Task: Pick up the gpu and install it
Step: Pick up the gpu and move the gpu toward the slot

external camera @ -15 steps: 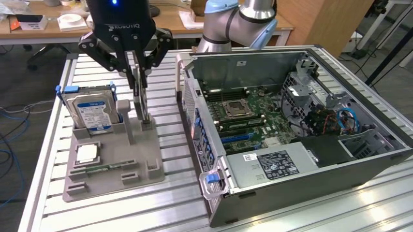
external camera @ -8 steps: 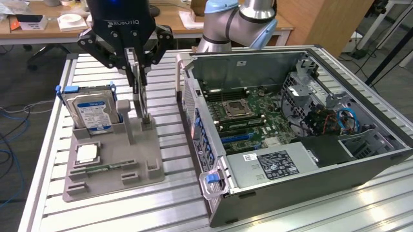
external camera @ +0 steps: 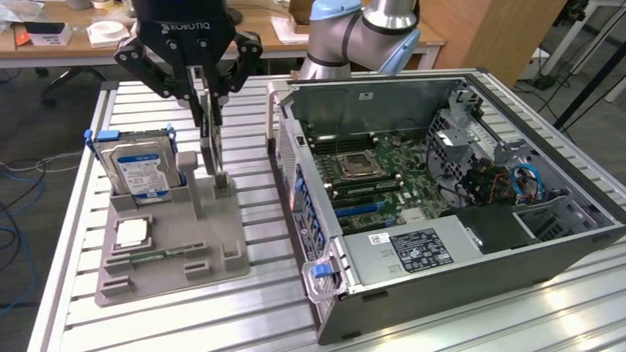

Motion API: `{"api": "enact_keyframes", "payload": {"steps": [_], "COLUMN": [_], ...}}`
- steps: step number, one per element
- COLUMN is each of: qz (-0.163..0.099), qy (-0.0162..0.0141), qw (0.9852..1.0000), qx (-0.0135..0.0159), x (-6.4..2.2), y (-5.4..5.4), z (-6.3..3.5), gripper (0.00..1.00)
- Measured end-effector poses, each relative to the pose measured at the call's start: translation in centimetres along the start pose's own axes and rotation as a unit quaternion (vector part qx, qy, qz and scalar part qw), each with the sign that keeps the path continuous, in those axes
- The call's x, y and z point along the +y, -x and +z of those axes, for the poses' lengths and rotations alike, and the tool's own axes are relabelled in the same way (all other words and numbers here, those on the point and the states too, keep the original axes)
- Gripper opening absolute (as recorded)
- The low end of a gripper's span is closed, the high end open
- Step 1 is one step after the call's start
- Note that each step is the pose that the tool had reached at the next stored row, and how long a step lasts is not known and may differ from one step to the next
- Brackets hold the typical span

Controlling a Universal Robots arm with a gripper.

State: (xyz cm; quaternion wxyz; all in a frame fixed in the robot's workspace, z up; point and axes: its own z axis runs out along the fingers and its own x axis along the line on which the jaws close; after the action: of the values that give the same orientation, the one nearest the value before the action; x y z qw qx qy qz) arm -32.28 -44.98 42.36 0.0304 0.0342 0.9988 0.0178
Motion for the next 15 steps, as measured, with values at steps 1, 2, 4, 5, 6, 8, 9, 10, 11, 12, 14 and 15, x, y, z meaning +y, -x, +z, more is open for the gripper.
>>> {"api": "enact_keyframes", "payload": {"steps": [1,2,4,5,6,8,9,10,11,12,14,15], "qz": [0.0,0.001,0.002,0.002,0.002,0.003,0.004,0.004,0.004,0.004,0.005,0.005], "qy": [-0.0001,-0.0001,-0.0001,-0.0001,-0.0002,-0.0002,-0.0002,-0.0002,-0.0003,-0.0003,-0.0003,-0.0003], "qw": [1.0,1.0,1.0,1.0,1.0,1.0,1.0,1.0,1.0,1.0,1.0,1.0], "qx": [0.0,0.0,-0.0001,-0.0001,-0.0001,-0.0001,-0.0001,-0.0001,-0.0001,-0.0001,-0.0002,-0.0002], "x": [0.0,0.01,0.01,0.02,0.02,0.03,0.03,0.03,0.04,0.04,0.05,0.05], "y": [0.0,0.0,0.0,0.0,0.0,0.0,0.0,0.0,0.0,0.0,0.1,0.1], "z": [-0.09,-0.17,-0.34,-0.41,-0.5,-0.65,-0.72,-0.82,-0.92,-1.02,-1.22,-1.32], "gripper": [0.26,0.26,0.26,0.26,0.26,0.26,0.26,0.26,0.26,0.26,0.26,0.26]}}
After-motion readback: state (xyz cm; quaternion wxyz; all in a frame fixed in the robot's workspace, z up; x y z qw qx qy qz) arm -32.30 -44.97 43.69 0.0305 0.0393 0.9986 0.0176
